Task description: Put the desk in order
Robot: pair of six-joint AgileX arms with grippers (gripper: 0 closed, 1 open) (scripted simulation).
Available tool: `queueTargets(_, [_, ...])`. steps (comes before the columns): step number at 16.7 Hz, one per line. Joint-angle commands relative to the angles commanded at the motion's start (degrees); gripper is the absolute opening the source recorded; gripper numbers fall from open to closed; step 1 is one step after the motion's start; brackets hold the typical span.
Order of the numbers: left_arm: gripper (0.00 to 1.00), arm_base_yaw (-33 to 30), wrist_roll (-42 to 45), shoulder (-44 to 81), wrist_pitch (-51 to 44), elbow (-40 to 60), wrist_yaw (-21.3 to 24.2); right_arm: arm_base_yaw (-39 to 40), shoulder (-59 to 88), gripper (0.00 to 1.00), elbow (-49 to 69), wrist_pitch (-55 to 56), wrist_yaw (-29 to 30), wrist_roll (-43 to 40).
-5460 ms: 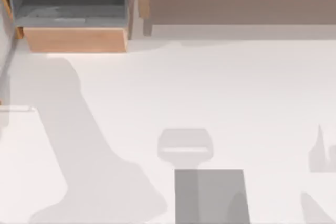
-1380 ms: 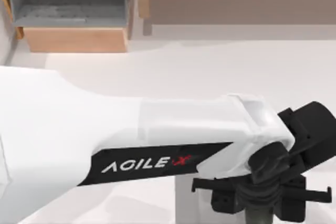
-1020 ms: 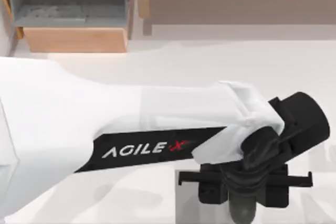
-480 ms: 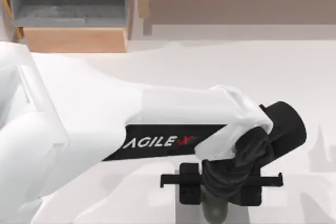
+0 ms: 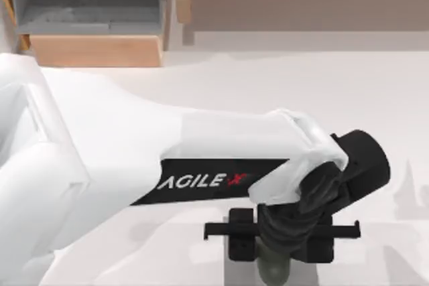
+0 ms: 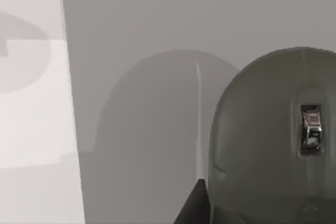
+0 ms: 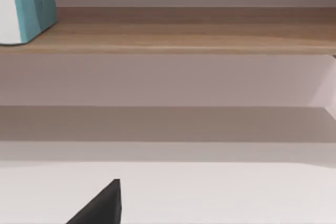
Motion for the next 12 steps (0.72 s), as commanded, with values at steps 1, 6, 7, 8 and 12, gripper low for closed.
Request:
queueTargets(1, [0.53,0.0,0.0,0.0,0.0,0.0,0.0,0.0,0.0,1.0,0.0,0.0,0.0,0.0])
queueTargets(6, [0.9,0.0,0.0,0.0,0.0,0.0,0.0,0.0,0.0,1.0,0.0,0.0,0.0,0.0])
queueTargets(7, [0.98,0.0,0.0,0.0,0.0,0.0,0.0,0.0,0.0,1.0,0.0,0.0,0.0,0.0])
queueTargets(8, [1.0,0.0,0.0,0.0,0.0,0.0,0.0,0.0,0.0,1.0,0.0,0.0,0.0,0.0])
queueTargets(12, [1.0,0.0,0.0,0.0,0.0,0.0,0.0,0.0,0.0,1.0,0.0,0.0,0.0,0.0])
